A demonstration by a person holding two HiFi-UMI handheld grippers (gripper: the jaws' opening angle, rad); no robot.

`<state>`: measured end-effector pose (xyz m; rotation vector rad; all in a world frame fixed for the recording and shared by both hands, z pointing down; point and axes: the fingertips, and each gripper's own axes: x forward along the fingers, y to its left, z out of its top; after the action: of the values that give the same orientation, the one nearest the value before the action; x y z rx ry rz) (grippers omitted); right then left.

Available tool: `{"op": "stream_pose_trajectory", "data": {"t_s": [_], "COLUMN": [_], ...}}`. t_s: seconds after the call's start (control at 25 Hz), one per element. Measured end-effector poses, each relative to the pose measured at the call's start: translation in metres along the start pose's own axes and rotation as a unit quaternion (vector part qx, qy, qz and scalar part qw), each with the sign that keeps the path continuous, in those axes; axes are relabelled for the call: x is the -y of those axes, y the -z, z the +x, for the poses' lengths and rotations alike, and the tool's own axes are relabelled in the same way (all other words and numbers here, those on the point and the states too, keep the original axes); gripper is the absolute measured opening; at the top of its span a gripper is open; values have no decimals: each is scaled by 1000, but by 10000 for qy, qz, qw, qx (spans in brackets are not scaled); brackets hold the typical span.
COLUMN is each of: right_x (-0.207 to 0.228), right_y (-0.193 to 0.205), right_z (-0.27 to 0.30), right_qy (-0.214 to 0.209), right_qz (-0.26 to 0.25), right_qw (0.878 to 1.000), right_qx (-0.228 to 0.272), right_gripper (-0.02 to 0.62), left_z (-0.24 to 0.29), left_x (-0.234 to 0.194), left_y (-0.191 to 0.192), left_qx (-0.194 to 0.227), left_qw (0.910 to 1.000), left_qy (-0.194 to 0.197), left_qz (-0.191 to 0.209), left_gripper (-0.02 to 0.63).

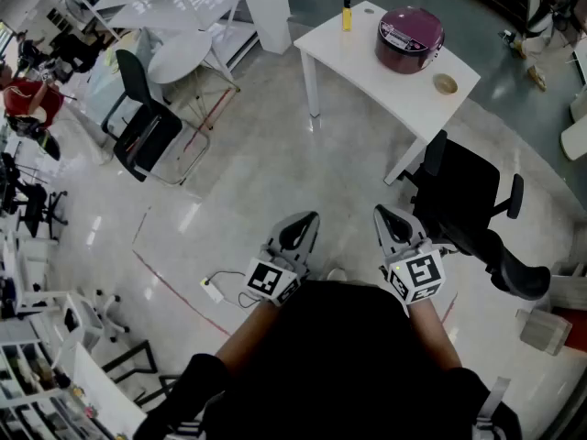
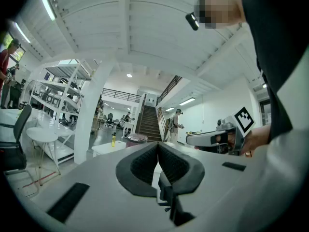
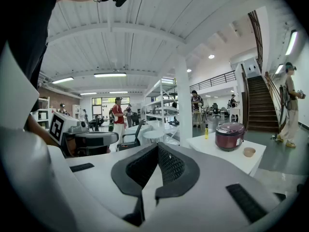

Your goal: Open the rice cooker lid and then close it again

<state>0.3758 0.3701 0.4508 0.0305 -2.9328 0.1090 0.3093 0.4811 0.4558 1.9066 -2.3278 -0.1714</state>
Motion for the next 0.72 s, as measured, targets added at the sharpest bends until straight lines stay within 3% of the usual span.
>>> {"op": "stream_pose_trajectory", "data": {"t_s": [0.36,0.72], "right_x": [11,2], "right_y": [3,2], "right_z": [-23,-26], "right_qy": [358,240], "right_qz": [324,311], "right_qw": [9986,9987], "right_qx": [236,312], "right_gripper": [-1,0], "left_z": [-10,-16], "left_x": [4,2], "left_y": [8,4], "left_qx": [44,104], "left_qw": [9991,9989], "left_qy": [-177,-216], "left_qz": [-388,-402], "left_gripper": [3,3]}}
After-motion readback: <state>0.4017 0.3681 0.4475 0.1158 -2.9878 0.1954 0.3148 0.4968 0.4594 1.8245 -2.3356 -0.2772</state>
